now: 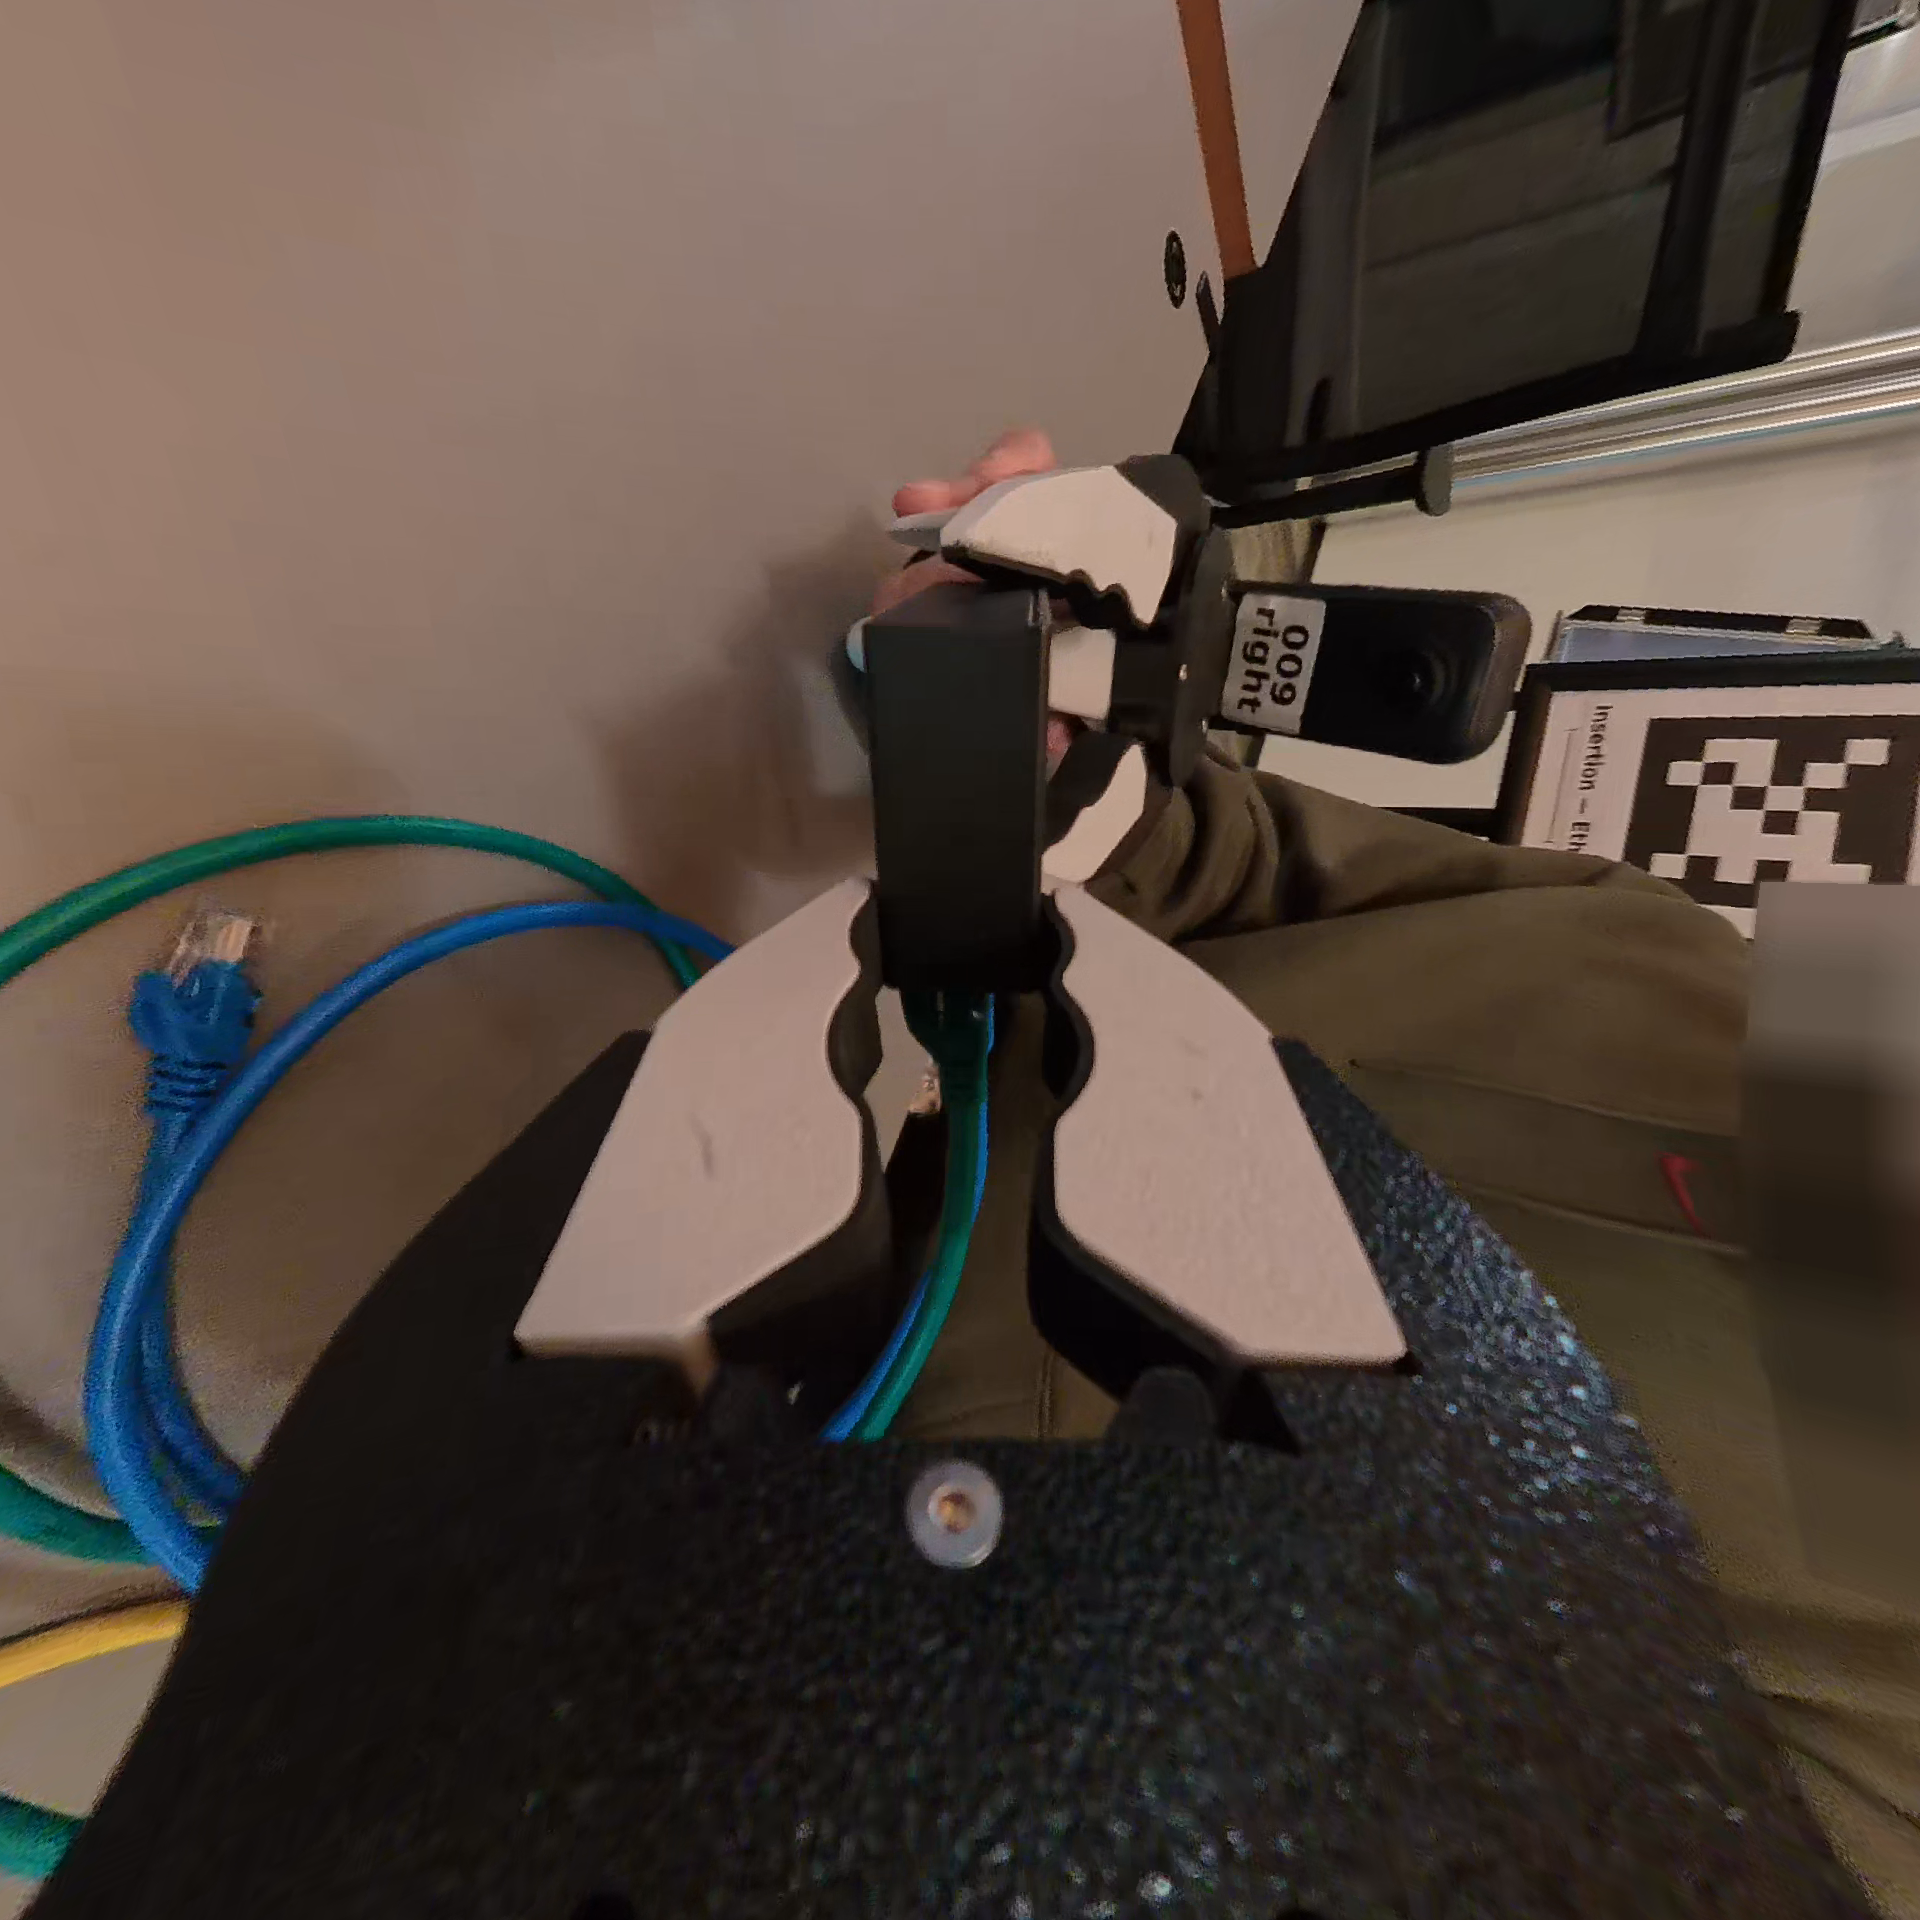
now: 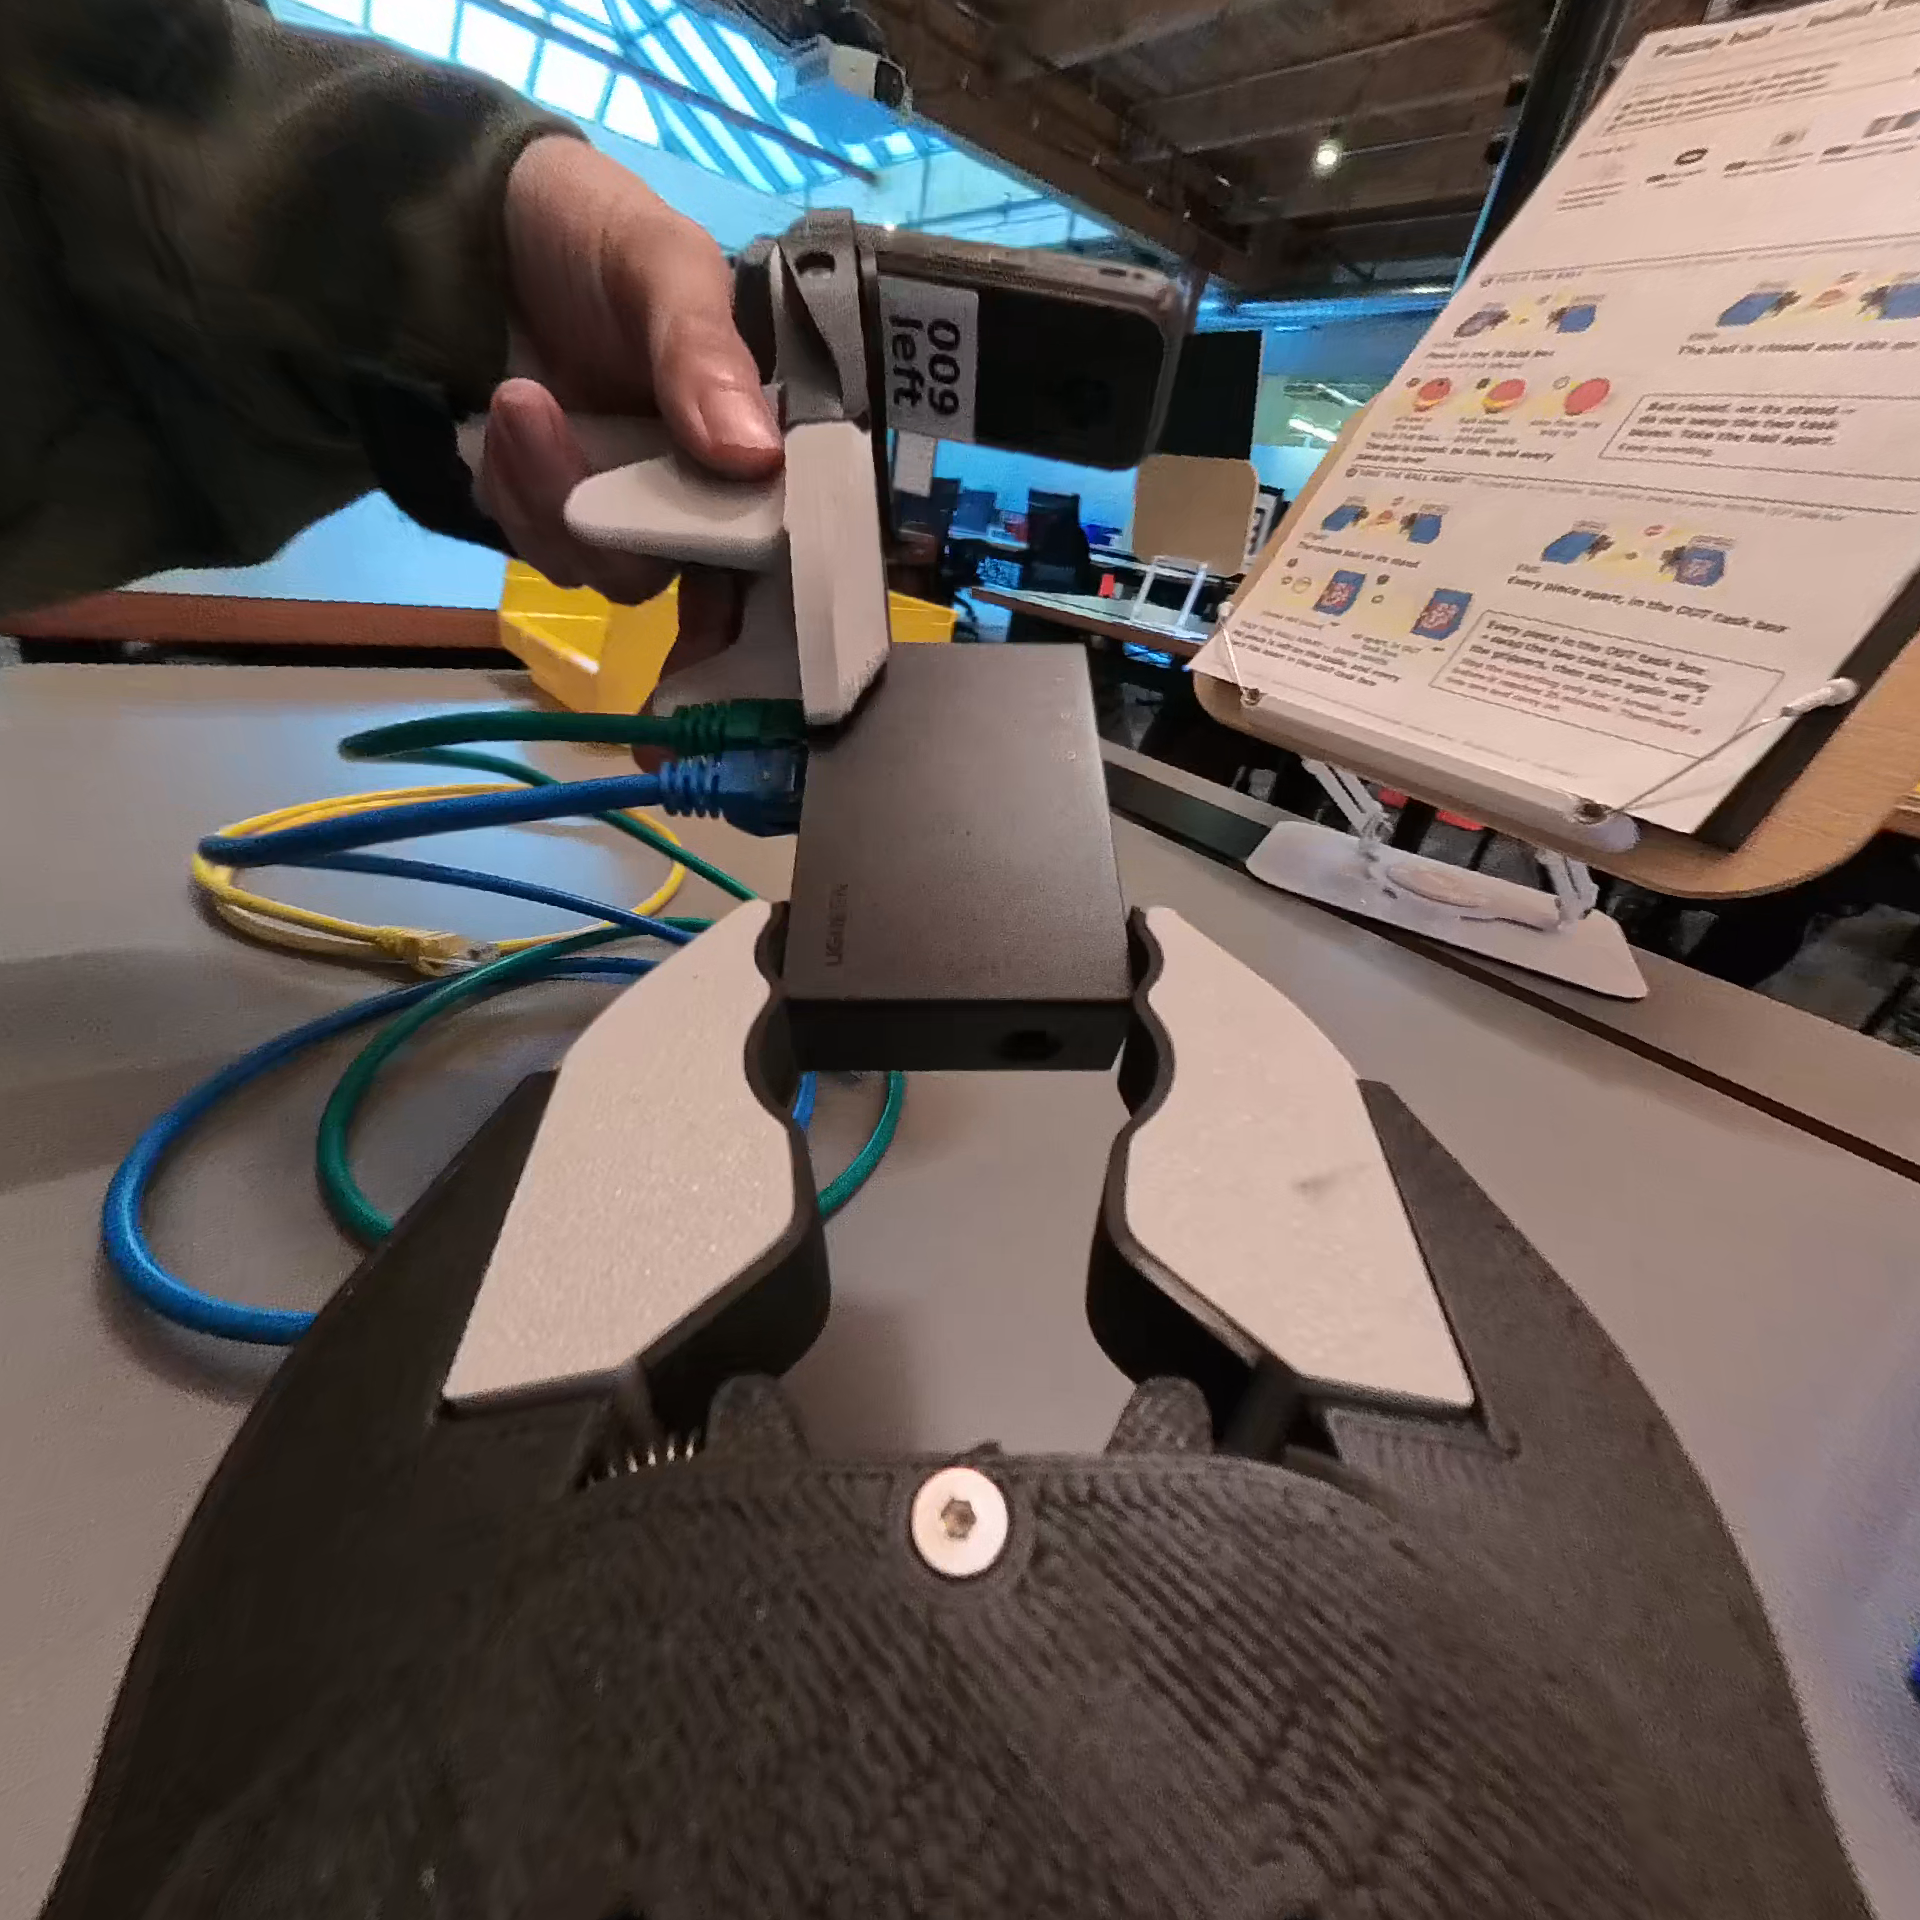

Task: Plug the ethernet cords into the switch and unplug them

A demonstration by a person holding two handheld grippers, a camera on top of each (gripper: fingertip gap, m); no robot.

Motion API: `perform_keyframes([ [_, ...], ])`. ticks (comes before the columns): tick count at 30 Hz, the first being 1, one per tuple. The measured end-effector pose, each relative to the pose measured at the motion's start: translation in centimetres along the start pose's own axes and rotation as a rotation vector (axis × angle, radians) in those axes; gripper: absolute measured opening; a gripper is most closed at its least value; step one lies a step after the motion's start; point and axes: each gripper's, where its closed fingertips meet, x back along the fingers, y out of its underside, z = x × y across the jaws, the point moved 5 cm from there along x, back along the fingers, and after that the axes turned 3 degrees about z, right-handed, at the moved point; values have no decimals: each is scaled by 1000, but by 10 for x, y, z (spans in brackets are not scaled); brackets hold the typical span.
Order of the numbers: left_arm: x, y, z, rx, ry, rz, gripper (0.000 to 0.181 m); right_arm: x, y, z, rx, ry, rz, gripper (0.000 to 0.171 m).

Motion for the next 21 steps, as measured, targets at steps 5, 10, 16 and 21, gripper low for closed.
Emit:
perform_keyframes([
  [5, 2, -5, 2, -6, -29, -6, 27, -2, 1, 2, -27, 6, -16, 61],
  [10, 6, -8, 3, -14, -41, -27, 27, -6, 3, 0, -29, 26, -35, 61],
  [16, 7, -19, -4, 18, -29, 74, 28, -7, 5, 8, -101, 83, -54, 61],
  [21, 16, -36, -15, -81, -143, 254, 29, -6, 7, 18, -211, 119, -63, 61],
])
